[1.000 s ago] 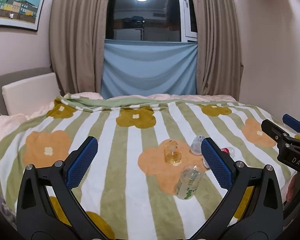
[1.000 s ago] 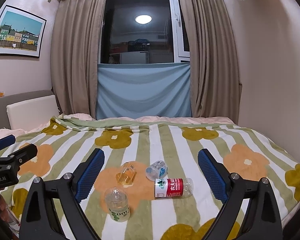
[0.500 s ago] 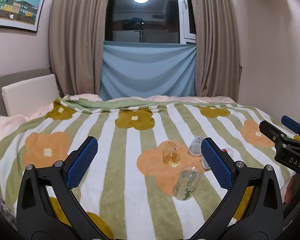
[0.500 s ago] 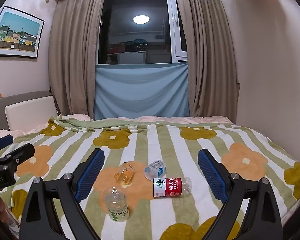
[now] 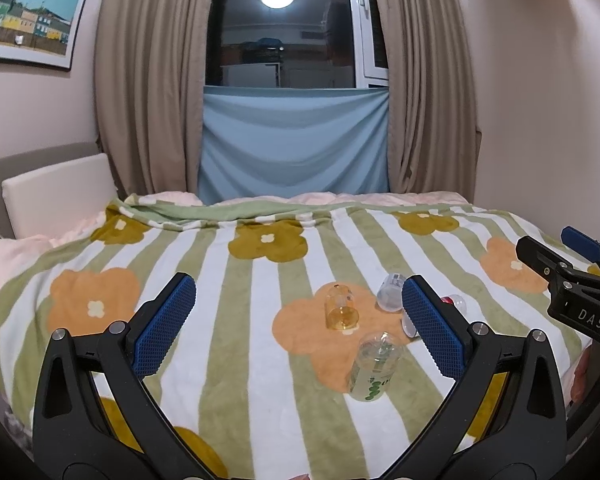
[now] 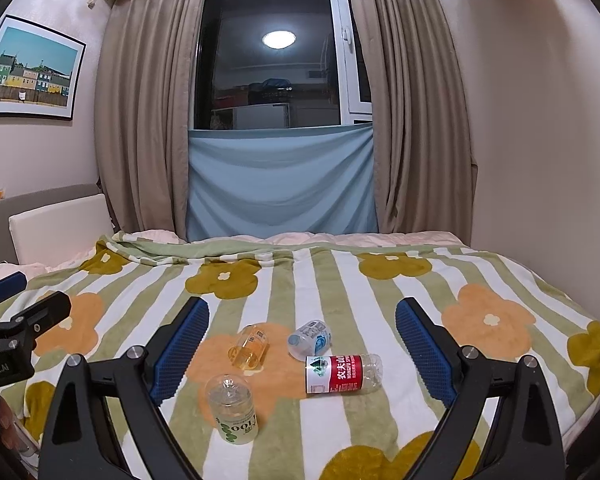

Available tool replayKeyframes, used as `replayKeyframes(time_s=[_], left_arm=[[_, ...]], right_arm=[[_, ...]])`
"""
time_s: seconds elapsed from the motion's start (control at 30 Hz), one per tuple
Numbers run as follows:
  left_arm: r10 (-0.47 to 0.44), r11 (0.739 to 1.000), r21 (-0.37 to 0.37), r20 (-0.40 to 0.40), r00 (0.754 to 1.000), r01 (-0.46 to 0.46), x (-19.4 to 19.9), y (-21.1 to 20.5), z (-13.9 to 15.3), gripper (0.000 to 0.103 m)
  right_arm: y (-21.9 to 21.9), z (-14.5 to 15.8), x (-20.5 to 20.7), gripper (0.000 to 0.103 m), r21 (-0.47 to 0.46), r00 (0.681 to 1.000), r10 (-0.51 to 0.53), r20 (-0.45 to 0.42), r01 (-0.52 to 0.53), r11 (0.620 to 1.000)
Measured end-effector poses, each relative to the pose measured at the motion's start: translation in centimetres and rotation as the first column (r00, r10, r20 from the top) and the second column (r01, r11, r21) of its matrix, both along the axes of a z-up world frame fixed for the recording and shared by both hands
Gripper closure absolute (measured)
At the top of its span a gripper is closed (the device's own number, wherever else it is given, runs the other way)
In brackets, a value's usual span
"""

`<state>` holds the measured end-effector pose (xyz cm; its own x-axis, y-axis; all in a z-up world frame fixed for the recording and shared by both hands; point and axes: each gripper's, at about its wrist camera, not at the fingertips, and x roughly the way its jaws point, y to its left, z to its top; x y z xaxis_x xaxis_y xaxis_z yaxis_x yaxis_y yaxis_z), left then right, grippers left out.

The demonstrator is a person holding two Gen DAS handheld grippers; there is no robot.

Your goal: Flip cup upside down

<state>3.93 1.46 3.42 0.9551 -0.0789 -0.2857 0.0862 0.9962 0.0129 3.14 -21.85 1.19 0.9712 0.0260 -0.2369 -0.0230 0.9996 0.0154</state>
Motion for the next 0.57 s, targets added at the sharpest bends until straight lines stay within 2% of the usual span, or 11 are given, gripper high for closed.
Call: replayKeyframes(time_s=[0.3, 0.57], left_arm=[[0.009, 1.0, 0.024, 0.041, 0.999, -0.01, -0.45, -0.34, 0.1, 0.0], [-0.001, 1.0, 0.006, 0.067, 0.998, 0.0, -0.51, 0.27, -0.04, 0.0]], right_arm=[[-0.06, 0.01, -0.01, 0.01, 0.001, 1.0, 0.0, 0.001, 0.0, 1.0], [-0.1, 0.03, 0.0, 0.01, 0.003, 1.0, -0.001, 0.001, 0.001, 1.0]])
